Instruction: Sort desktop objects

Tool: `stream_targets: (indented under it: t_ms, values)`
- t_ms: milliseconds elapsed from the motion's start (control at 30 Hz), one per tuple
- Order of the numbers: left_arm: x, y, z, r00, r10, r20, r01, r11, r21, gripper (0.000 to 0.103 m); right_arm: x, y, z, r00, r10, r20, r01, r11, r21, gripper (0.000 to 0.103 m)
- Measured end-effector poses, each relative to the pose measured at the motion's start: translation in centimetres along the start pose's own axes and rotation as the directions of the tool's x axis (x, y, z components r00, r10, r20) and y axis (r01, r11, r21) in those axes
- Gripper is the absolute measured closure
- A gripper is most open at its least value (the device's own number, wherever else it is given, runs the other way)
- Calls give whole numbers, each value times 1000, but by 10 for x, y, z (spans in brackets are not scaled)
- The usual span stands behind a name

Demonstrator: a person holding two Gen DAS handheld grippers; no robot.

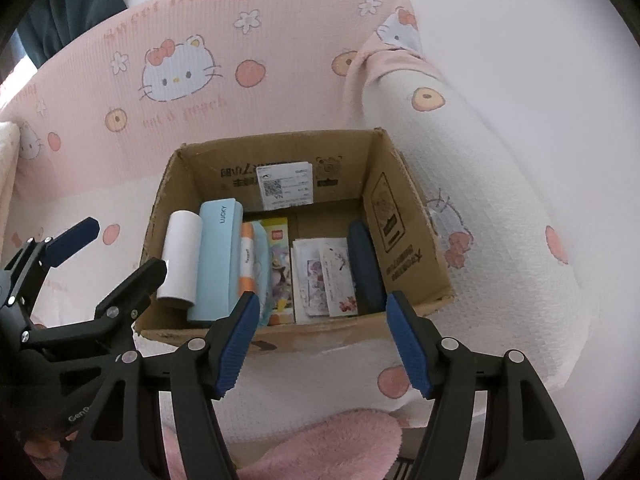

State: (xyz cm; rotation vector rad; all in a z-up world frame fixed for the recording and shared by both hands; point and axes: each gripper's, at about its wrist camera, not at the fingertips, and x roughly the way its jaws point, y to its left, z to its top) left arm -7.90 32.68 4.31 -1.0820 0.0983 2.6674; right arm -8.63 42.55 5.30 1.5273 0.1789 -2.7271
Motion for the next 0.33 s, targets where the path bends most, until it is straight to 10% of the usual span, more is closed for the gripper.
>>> stream_targets:
  t_ms: [333]
  values:
    - [-9, -7, 1, 999, -8, 34, 6, 999, 43, 18, 0, -7, -3, 1000, 18, -7, -18, 999, 29, 39]
